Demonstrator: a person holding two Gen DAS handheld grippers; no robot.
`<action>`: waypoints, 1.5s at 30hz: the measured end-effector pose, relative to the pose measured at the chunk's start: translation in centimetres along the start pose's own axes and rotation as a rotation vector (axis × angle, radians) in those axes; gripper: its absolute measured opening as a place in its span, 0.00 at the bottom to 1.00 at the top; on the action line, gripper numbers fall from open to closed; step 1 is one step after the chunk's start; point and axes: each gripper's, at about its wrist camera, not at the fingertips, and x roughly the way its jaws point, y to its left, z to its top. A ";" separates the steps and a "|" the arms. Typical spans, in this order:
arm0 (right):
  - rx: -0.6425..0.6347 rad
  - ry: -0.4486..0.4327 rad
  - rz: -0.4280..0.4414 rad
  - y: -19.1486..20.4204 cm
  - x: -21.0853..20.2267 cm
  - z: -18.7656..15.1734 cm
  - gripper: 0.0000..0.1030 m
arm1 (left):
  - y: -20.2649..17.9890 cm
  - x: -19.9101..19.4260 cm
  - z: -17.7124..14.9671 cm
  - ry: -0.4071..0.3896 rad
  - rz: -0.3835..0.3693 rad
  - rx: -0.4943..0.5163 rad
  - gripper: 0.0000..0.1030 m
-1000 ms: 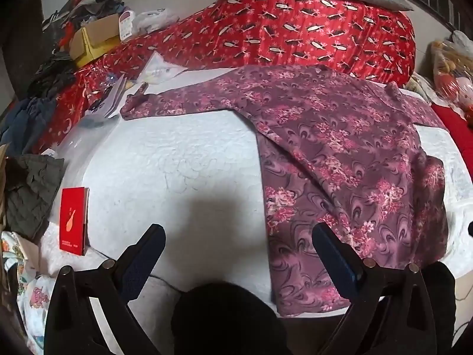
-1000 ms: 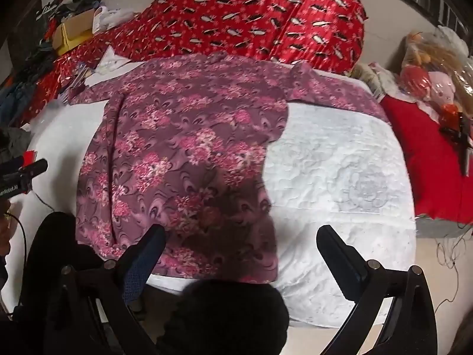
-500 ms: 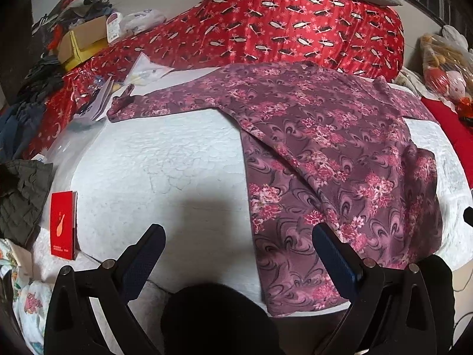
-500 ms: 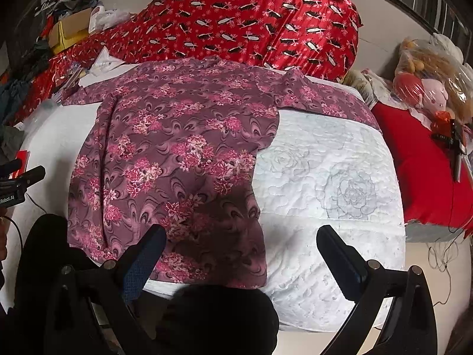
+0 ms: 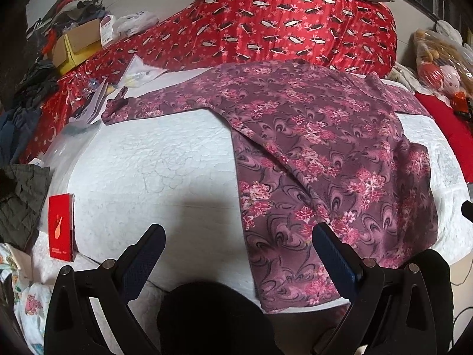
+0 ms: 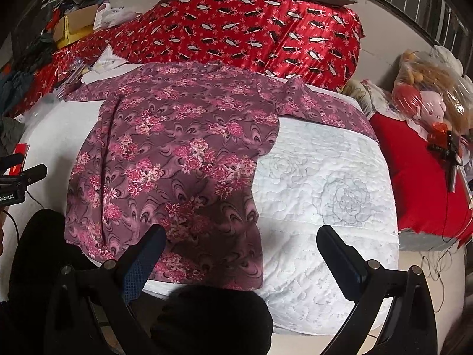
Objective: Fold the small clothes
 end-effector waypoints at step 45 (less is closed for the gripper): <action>0.097 0.036 0.025 -3.1 2.5 -1.0 0.98 | 0.0 5.0 3.7 0.133 -0.039 -0.082 0.97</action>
